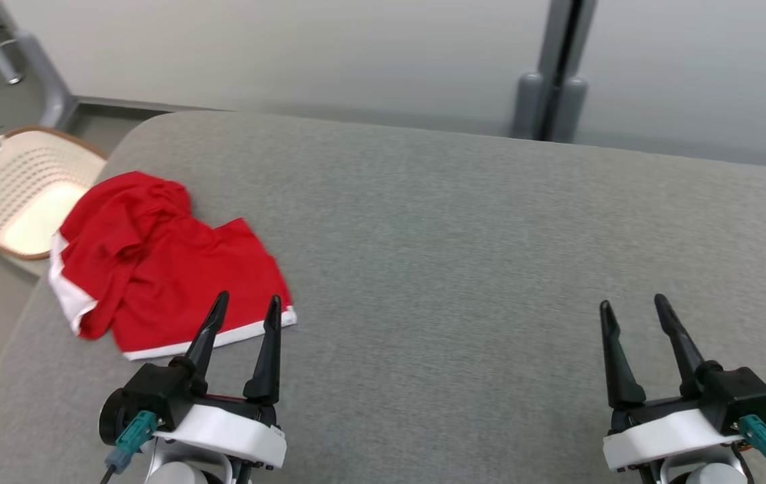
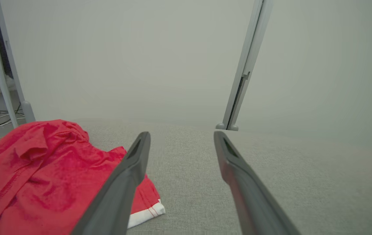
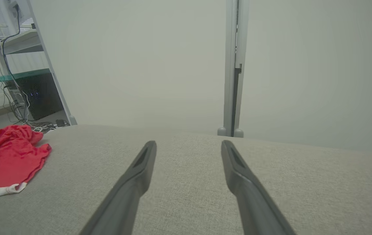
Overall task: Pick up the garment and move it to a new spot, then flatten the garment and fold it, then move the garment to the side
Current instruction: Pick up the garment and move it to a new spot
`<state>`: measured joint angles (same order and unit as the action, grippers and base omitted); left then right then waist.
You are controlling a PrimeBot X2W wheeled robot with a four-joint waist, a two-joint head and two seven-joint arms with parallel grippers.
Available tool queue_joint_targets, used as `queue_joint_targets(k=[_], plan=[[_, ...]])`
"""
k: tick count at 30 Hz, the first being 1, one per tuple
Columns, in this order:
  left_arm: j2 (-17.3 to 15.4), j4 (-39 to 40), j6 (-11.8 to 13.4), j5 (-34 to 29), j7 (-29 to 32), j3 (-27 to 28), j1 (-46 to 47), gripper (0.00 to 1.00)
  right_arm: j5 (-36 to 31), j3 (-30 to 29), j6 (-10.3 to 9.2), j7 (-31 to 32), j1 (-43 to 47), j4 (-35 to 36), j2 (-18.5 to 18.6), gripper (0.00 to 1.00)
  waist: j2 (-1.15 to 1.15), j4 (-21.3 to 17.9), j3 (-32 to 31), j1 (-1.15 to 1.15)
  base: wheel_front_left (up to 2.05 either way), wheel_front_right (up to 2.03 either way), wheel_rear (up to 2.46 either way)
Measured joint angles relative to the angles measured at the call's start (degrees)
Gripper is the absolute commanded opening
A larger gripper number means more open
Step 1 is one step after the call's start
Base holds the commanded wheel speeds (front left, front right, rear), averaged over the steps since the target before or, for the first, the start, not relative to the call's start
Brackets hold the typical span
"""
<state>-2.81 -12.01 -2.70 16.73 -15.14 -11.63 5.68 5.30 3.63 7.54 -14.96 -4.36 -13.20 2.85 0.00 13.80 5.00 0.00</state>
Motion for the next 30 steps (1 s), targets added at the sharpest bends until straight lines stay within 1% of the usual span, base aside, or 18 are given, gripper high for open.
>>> queue_joint_targets(k=[10, 17, 22, 30], plan=[[0.0, 0.0, 0.1, -0.1, 0.0, 2.4, -0.9, 1.00, -0.1, 4.1, 0.00, 0.0, 0.0, -1.2, 0.0, 1.00, 0.00, 9.2, 0.0, 0.00, 0.00, 0.00, 0.00], [0.0, -0.1, 0.1, -0.2, 0.0, 3.1, -1.8, 1.00, 0.1, 6.0, 0.00, 0.0, -0.2, -2.4, 0.0, 1.00, 0.00, 13.9, -0.5, 0.00, 0.00, 0.00, 0.00], [0.0, -0.1, 0.1, -0.2, 0.0, 3.8, -2.0, 1.00, 0.5, 6.6, 0.00, 0.0, -0.4, -2.8, 0.0, 1.00, 0.00, 15.1, -0.6, 0.00, 0.00, 0.00, 0.00], [0.0, 0.0, -0.3, -0.6, 0.0, 8.0, -1.6, 1.00, 0.4, 6.4, 0.00, 0.0, -0.7, -2.8, 0.0, 1.00, 0.00, 13.6, 0.3, 0.00, 0.00, 0.00, 0.00]])
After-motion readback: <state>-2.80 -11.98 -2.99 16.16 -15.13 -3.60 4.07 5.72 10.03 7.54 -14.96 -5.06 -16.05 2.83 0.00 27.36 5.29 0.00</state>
